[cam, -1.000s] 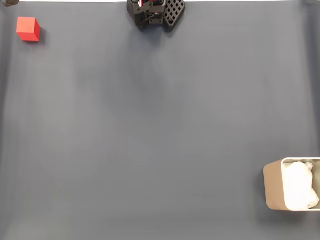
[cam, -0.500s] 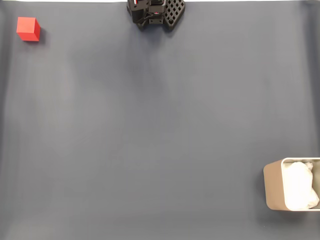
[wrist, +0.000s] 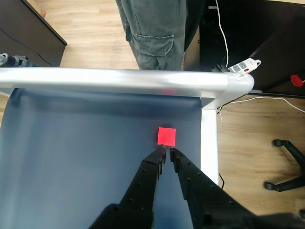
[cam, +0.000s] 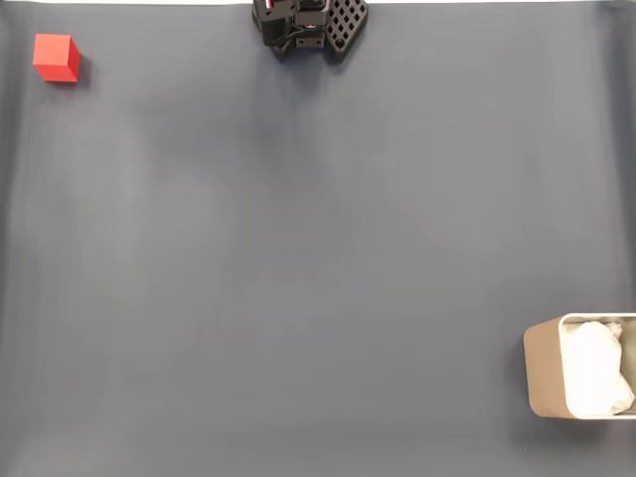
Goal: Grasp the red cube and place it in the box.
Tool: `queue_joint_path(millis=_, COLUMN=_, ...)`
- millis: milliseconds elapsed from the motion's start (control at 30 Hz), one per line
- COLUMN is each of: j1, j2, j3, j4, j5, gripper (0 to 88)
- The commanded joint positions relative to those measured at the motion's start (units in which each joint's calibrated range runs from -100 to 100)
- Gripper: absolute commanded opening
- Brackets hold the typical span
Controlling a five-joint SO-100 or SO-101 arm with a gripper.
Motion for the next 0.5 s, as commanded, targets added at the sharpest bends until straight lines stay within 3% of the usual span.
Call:
queue_joint_path(millis=0, j1=0.5, j2=0.5, j3=0.2, j4=-1.8, j5=-0.4, gripper=0.9)
queue_joint_path(millis=467, j1=2.0, j2=1.8, j3=3.4, j4=-4.9, j5=-0.5, gripper=12.1)
